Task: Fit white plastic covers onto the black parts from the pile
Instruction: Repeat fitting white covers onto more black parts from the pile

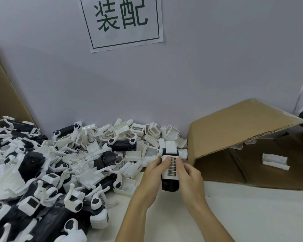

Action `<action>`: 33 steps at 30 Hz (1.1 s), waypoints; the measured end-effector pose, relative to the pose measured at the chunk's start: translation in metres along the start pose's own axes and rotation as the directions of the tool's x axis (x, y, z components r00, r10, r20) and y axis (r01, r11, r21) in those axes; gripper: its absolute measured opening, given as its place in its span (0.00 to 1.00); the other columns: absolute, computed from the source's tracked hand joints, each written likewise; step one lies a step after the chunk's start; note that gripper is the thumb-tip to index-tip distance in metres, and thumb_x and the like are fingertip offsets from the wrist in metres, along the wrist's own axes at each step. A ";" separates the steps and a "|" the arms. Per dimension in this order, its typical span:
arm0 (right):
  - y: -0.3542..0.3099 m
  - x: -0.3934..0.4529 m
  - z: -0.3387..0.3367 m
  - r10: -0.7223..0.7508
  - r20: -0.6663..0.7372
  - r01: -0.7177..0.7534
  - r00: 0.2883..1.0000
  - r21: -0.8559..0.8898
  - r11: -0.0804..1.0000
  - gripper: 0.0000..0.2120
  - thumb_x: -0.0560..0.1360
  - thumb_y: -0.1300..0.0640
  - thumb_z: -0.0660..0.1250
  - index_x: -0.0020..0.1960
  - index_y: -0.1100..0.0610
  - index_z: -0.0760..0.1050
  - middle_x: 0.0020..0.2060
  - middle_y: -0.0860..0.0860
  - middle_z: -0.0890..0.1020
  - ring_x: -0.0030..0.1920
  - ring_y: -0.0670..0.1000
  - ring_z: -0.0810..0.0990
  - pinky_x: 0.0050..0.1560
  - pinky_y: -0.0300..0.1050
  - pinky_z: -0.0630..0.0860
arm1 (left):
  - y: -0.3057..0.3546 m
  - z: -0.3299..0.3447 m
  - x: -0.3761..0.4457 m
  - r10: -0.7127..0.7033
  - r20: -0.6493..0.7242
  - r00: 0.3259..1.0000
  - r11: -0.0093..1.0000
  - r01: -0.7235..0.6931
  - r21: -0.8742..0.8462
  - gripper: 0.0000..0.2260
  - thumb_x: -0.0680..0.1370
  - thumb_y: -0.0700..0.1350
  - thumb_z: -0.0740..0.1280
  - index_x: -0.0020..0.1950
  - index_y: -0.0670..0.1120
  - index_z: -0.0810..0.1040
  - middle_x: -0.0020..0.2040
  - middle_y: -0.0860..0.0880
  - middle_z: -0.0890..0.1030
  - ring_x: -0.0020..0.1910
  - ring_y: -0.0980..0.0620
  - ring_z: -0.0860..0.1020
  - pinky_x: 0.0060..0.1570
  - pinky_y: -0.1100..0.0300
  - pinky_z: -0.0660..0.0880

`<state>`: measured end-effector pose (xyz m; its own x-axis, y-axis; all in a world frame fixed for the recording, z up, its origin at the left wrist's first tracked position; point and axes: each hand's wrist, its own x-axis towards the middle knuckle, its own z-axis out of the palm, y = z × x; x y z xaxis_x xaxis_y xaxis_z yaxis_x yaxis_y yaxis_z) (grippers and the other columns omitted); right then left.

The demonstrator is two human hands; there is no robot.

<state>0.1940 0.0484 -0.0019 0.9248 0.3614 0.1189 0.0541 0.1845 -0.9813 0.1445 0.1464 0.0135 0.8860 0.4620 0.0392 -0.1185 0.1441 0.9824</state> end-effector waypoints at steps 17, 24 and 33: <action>-0.010 -0.004 0.002 -0.062 -0.034 0.066 0.997 0.125 0.990 0.14 0.76 0.47 0.69 0.34 0.50 0.86 0.33 0.50 0.86 0.34 0.46 0.85 0.30 0.35 0.77 | -0.003 0.010 0.000 0.280 -0.098 0.955 0.902 -0.226 0.367 0.15 0.85 0.46 0.59 0.50 0.39 0.82 0.43 0.41 0.84 0.41 0.45 0.81 0.42 0.51 0.76; -0.005 0.000 -0.001 0.033 0.109 -0.056 0.993 0.219 0.974 0.13 0.81 0.51 0.65 0.46 0.54 0.87 0.43 0.53 0.88 0.45 0.49 0.87 0.38 0.36 0.80 | 0.003 0.011 0.003 0.116 -0.141 0.983 0.980 -0.091 0.176 0.15 0.83 0.52 0.62 0.47 0.45 0.84 0.38 0.49 0.86 0.38 0.54 0.83 0.35 0.61 0.78; 0.000 0.003 -0.005 -0.093 0.096 0.084 0.991 0.098 0.992 0.09 0.80 0.60 0.66 0.53 0.49 0.84 0.46 0.45 0.88 0.49 0.44 0.86 0.45 0.34 0.80 | 0.000 0.000 -0.002 0.111 -0.020 0.994 0.974 -0.105 0.200 0.13 0.83 0.35 0.61 0.60 0.48 0.80 0.50 0.49 0.87 0.54 0.52 0.84 0.51 0.60 0.80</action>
<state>0.1984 0.0447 -0.0020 0.8754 0.4286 0.2237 0.0942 0.3026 -0.9484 0.1428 0.1457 0.0132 0.8581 0.4928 0.1443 -0.1188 -0.0828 0.9895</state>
